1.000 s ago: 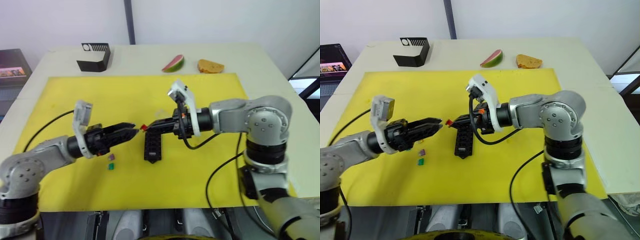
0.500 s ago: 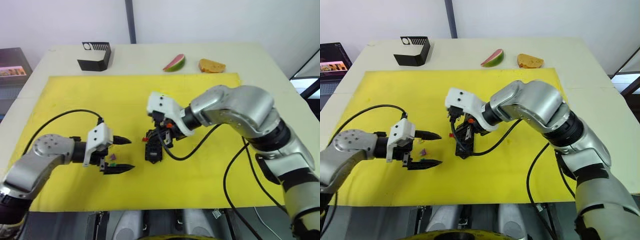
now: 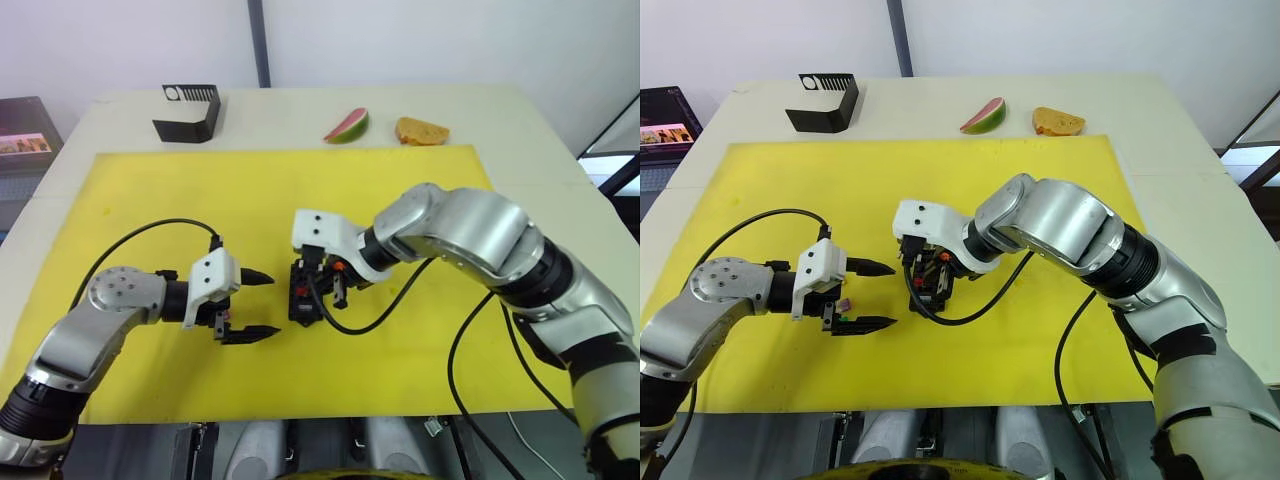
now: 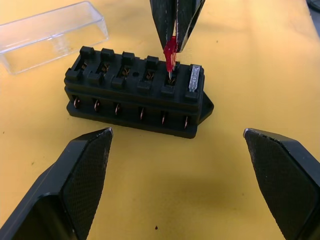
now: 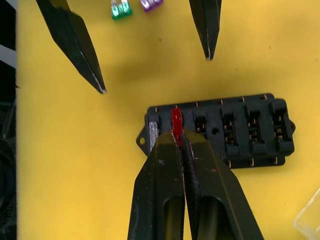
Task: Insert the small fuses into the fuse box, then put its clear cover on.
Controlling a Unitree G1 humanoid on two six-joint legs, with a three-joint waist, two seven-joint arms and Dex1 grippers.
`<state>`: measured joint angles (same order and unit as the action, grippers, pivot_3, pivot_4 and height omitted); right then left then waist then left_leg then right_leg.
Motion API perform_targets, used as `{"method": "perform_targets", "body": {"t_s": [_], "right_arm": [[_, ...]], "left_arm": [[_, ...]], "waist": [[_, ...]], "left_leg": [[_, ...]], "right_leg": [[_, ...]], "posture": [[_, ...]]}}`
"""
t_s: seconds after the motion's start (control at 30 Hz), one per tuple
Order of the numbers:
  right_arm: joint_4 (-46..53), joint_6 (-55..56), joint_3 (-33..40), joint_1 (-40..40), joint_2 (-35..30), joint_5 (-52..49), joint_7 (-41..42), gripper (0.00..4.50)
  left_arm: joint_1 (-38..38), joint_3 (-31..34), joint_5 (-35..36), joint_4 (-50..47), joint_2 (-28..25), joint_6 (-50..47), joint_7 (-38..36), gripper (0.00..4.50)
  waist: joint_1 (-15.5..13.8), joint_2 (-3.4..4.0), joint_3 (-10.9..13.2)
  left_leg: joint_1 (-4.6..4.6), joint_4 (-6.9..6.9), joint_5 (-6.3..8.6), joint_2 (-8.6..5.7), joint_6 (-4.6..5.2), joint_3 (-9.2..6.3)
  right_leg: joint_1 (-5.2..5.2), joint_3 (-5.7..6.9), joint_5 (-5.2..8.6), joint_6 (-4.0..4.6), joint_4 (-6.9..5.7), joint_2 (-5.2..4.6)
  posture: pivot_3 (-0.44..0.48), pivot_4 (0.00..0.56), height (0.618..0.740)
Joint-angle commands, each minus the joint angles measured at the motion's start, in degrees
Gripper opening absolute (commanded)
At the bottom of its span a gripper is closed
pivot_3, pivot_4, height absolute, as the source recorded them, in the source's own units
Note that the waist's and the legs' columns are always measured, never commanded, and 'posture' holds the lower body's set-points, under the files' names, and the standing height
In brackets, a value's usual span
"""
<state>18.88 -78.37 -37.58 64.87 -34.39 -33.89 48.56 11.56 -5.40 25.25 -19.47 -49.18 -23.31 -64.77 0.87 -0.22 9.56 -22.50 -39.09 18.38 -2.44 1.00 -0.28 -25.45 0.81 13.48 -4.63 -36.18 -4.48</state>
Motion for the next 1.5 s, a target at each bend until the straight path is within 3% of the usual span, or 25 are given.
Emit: {"method": "perform_targets", "body": {"t_s": [0.03, 0.6, 1.5], "right_arm": [[1.62, 0.55, 0.57, 0.94, -0.37, 0.82, 0.60, 0.00], [1.43, 0.76, 0.18, 0.21, 0.35, 1.70, 1.59, 0.00], [0.91, 5.95, -7.13, -0.25, -0.87, 8.90, 4.41, 0.00]], "left_arm": [[0.76, 0.53, -0.60, -0.38, 0.25, 0.79, 0.00, 4.40], [0.66, 1.02, -1.25, -0.69, 0.59, -0.05, 1.47, 4.40], [0.26, -0.37, -2.43, -2.30, 2.70, -0.71, 3.52, 4.40]], "waist": [[0.01, 0.00, 0.00], [-0.01, 0.00, 0.00], [-0.03, -0.01, -0.01]], "left_leg": [[0.00, 0.00, 0.00, 0.00, -0.01, 0.00], [0.00, -0.01, 0.00, 0.00, -0.01, 0.00], [0.01, -0.05, -0.04, 0.00, -0.08, 0.00]], "right_leg": [[0.00, 0.00, 0.00, 0.00, 0.00, 0.00], [0.00, 0.01, 0.00, -0.01, 0.00, 0.00], [0.02, 0.02, -0.01, -0.01, -0.02, 0.01]], "posture": [[0.000, 0.150, 0.740], [0.000, 0.150, 0.740], [0.000, 0.150, 0.740]]}}
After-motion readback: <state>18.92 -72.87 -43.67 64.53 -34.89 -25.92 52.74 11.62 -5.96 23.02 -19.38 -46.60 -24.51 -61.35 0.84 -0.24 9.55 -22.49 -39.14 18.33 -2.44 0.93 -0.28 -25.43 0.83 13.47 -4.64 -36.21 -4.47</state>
